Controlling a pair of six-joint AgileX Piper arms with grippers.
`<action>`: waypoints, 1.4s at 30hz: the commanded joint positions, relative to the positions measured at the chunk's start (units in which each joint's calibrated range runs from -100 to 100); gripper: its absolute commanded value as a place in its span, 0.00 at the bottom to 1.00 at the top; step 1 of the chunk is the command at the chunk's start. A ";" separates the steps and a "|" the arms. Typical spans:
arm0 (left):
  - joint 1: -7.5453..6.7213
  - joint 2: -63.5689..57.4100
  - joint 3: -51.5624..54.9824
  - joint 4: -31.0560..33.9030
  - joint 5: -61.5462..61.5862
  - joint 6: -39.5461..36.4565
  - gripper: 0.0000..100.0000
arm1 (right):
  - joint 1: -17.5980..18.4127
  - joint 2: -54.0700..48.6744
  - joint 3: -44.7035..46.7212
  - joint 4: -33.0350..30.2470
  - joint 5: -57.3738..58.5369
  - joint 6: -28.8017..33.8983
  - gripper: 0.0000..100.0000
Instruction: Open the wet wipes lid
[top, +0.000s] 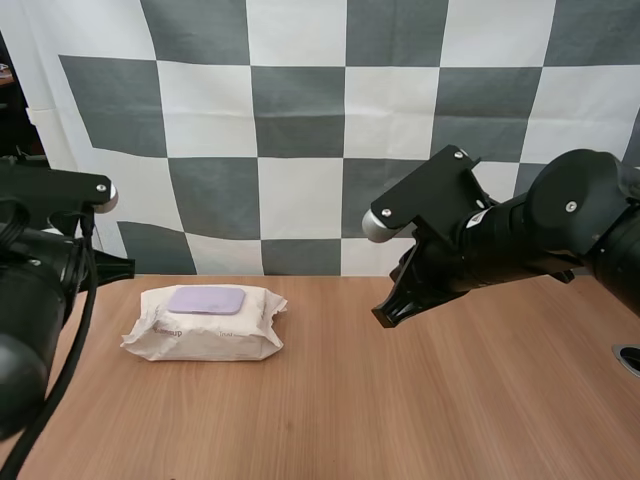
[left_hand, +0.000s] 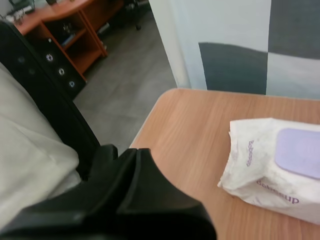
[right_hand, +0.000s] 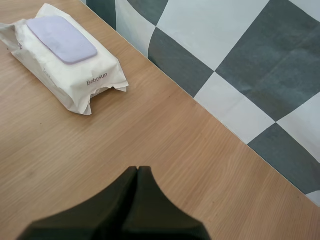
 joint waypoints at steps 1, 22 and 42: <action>0.29 1.89 -0.02 -17.78 0.13 16.66 0.00 | 0.03 0.02 -0.08 0.08 0.32 -0.82 0.00; 0.29 17.76 8.35 -36.95 -19.96 46.69 0.00 | 0.03 9.47 -0.23 7.70 7.50 -6.42 0.06; 0.29 28.90 8.35 -36.79 -29.61 46.78 1.00 | 0.03 9.60 -0.23 8.72 7.15 -5.30 1.00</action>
